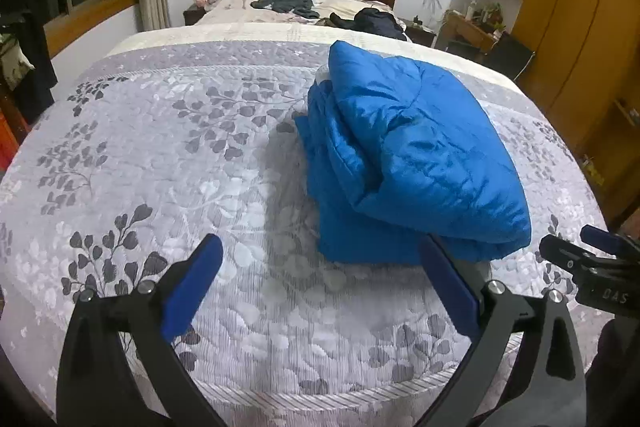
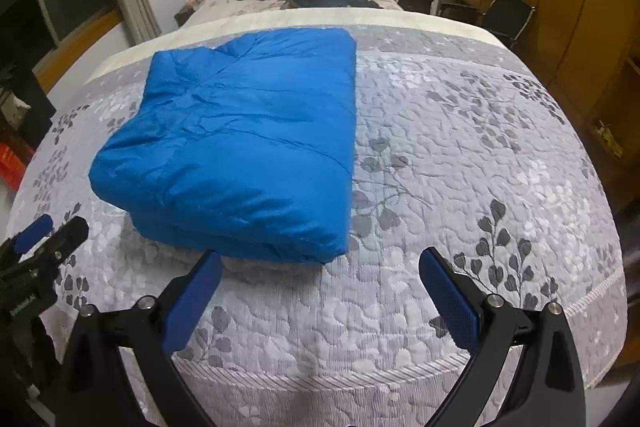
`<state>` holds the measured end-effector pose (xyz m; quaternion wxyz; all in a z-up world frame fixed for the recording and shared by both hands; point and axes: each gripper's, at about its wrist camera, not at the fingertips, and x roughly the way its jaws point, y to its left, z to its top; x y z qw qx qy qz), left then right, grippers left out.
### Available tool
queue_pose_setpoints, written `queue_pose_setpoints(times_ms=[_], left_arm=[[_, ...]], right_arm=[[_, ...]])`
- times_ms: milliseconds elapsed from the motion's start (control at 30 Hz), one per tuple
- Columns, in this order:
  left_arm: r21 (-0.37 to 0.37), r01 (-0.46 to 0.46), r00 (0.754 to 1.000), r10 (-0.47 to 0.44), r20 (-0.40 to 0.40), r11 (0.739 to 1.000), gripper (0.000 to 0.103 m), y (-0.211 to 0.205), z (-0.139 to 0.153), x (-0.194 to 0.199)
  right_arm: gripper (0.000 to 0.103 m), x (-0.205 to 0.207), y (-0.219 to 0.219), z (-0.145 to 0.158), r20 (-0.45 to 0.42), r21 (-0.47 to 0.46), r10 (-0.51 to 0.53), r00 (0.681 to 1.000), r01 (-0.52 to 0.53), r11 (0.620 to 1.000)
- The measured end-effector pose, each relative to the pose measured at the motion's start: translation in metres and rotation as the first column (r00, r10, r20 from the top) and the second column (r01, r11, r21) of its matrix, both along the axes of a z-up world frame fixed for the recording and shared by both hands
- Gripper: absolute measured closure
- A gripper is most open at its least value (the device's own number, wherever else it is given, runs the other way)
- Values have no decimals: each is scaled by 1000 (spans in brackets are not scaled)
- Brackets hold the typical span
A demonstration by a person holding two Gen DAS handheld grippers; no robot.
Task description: Fold small clothes
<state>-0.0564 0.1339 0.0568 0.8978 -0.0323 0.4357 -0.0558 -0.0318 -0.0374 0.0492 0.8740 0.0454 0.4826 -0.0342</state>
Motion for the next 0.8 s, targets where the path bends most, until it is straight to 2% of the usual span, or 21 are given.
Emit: queue_pose_setpoints(times_ms=[200,333,800], left_arm=[[-9,-9,1000,9,-4,1000,5,-2,-3,-7],[11,-19,1000,19,9,1000,5,-3,-1,-12],[66,-11,1000,10,8,998,5,-15,-2,-18]], right_arm=[[4,-7,1,-1,1,-5,-11,1000,11,1000],[4,-11,0,-1,10,-28,-28,1000,28,999],[4,-15,-5,-2,4,-17,-34,999,34,999]])
